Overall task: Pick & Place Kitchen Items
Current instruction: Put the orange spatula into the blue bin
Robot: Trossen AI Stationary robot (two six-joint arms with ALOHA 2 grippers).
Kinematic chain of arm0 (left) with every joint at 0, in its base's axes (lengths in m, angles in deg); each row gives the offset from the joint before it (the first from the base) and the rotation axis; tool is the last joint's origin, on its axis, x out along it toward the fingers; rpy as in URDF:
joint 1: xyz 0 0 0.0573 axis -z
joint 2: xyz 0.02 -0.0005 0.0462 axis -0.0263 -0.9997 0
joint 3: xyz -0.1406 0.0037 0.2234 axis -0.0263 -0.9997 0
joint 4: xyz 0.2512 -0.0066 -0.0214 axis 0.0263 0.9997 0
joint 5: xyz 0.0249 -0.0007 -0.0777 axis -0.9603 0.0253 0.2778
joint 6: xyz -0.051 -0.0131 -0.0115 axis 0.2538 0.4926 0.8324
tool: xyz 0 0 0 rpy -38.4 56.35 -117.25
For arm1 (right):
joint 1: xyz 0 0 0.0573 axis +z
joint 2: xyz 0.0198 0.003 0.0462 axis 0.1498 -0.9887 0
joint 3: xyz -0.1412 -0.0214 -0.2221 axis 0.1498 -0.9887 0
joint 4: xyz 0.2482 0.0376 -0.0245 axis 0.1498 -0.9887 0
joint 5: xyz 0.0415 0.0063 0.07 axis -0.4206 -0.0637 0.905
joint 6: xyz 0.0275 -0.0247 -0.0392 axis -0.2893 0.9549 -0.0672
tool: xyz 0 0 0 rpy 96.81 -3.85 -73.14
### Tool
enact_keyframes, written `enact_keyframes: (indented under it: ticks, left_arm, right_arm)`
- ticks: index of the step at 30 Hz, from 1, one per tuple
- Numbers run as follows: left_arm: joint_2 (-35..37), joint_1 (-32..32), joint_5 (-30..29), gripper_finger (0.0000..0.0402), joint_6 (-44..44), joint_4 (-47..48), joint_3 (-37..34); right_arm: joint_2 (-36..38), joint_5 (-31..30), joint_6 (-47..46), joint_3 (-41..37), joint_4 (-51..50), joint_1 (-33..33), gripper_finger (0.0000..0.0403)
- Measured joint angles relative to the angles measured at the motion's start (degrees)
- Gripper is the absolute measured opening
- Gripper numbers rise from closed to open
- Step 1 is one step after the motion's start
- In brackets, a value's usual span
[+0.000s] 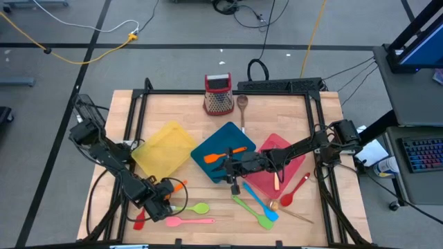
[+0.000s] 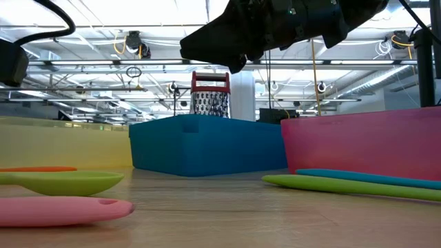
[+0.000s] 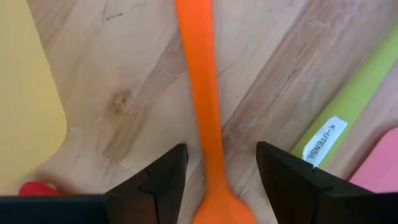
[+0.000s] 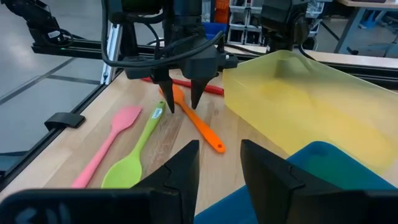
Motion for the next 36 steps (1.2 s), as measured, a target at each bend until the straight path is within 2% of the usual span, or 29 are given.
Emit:
enact_keyframes:
  ticks: [8, 19, 22, 31, 33, 36]
  left_arm:
    - [0.0, 0.0, 0.9, 0.0202, -6.3, 0.5, 0.0]
    - [0.0, 0.0, 0.2, 0.0198, -5.0, 0.5, -0.1]
    - [0.0, -0.1, 0.0, 0.0171, -5.1, 0.4, -0.2]
    - [0.0, -0.1, -2.3, 0.0018, -4.0, -0.8, -0.2]
    - [0.0, -0.1, -3.0, 0.0015, -3.1, -0.9, -0.2]
    - [0.0, -0.1, -3.8, 0.0033, -2.3, -1.2, -0.2]
  right_arm:
    - [0.0, 0.0, -0.3, 0.0, 0.0, 0.0, 0.011]
    - [0.0, 0.0, -0.4, 0.0, 0.0, 0.0, 0.011]
    - [0.0, 0.0, -0.4, 0.0, 0.0, 0.0, 0.011]
    - [0.0, 0.0, 0.1, 0.0, 0.0, 0.0, 0.011]
    - [0.0, 0.0, 0.1, 0.0, 0.0, 0.0, 0.011]
    - [0.0, 0.0, 0.1, 0.0, 0.0, 0.0, 0.011]
